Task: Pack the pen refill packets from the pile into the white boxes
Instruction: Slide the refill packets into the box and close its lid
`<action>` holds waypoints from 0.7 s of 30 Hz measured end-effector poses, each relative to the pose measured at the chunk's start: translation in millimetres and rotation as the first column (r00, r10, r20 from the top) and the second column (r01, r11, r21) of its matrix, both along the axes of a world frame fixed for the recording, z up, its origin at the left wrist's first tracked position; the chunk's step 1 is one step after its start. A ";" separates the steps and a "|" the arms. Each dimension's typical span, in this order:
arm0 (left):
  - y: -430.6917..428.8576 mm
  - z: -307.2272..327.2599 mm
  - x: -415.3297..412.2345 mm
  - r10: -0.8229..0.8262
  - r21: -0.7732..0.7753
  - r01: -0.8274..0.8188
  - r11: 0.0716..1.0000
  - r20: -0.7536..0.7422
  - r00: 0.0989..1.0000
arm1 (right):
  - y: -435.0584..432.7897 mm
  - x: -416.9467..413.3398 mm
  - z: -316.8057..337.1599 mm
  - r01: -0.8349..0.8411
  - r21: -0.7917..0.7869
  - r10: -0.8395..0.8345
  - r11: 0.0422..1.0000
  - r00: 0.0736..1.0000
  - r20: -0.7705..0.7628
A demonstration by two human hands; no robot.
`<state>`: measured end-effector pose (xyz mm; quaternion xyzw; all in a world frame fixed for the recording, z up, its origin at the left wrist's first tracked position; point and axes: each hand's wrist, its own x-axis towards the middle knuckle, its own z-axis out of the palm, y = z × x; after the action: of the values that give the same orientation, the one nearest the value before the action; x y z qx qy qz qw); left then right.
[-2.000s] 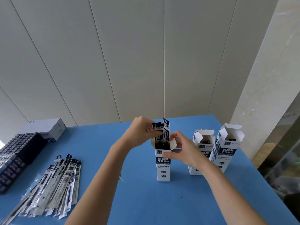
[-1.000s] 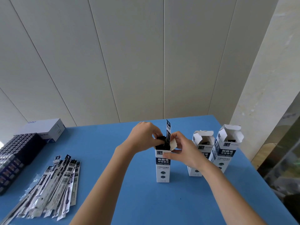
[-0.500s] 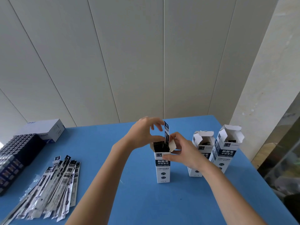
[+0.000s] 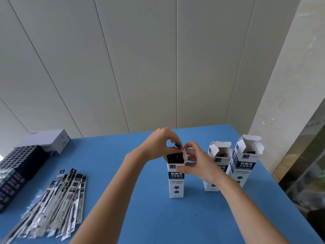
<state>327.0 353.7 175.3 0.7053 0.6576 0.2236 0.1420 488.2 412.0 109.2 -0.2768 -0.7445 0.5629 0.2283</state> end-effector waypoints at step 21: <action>1.3 -9.7 10.9 -0.073 -0.126 0.054 0.991 -0.154 0.985 | -2.1 1.6 -1.3 0.010 0.013 -0.010 1.000 1.000 0.006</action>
<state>337.9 355.0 165.6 0.7314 0.6563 0.1220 0.1392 489.7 409.9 107.9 -0.2806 -0.7475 0.5561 0.2307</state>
